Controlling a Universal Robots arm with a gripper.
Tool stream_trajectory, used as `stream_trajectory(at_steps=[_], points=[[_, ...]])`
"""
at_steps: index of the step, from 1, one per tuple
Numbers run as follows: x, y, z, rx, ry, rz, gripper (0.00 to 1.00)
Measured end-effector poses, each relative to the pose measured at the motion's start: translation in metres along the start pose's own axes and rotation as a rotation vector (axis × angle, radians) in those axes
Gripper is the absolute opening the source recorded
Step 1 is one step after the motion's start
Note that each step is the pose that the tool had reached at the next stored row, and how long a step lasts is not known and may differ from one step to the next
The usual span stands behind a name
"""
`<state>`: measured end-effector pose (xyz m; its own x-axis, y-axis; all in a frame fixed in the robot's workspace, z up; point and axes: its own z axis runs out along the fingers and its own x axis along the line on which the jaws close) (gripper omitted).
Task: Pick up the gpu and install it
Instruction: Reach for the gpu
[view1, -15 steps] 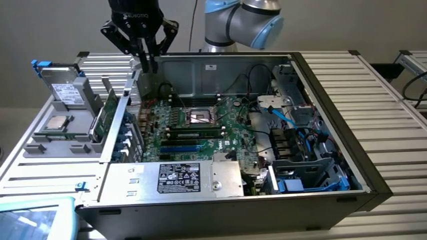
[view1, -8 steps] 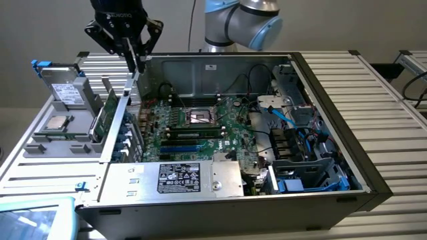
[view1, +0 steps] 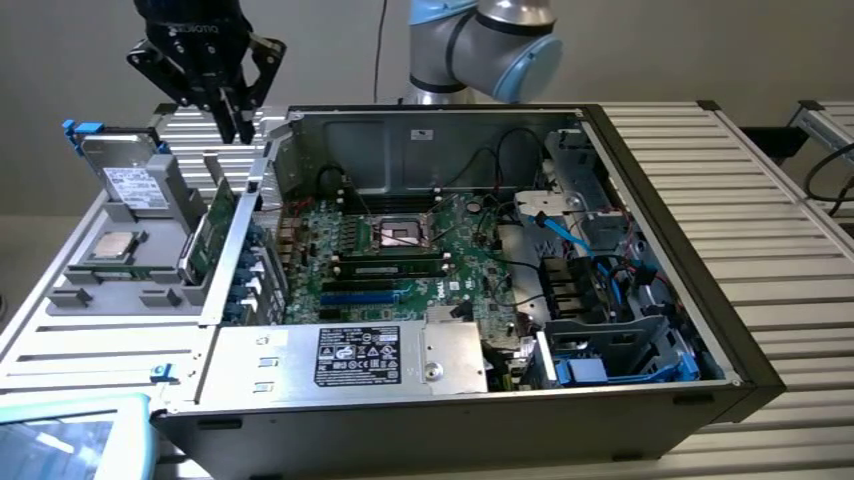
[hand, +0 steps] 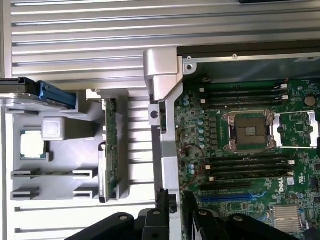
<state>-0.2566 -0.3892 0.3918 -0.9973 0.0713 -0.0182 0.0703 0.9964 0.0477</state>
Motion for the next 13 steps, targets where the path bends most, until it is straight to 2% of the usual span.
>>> stream_trajectory(at_steps=[10, 12, 13], points=[[0.046, 0.0042, 0.0002, 0.0000, 0.0000, 0.000, 0.26], [0.055, 0.0050, 0.0003, 0.0000, 0.0000, 0.000, 0.28], [0.060, 0.0055, 0.0003, 0.0000, 0.0000, 0.000, 0.34]])
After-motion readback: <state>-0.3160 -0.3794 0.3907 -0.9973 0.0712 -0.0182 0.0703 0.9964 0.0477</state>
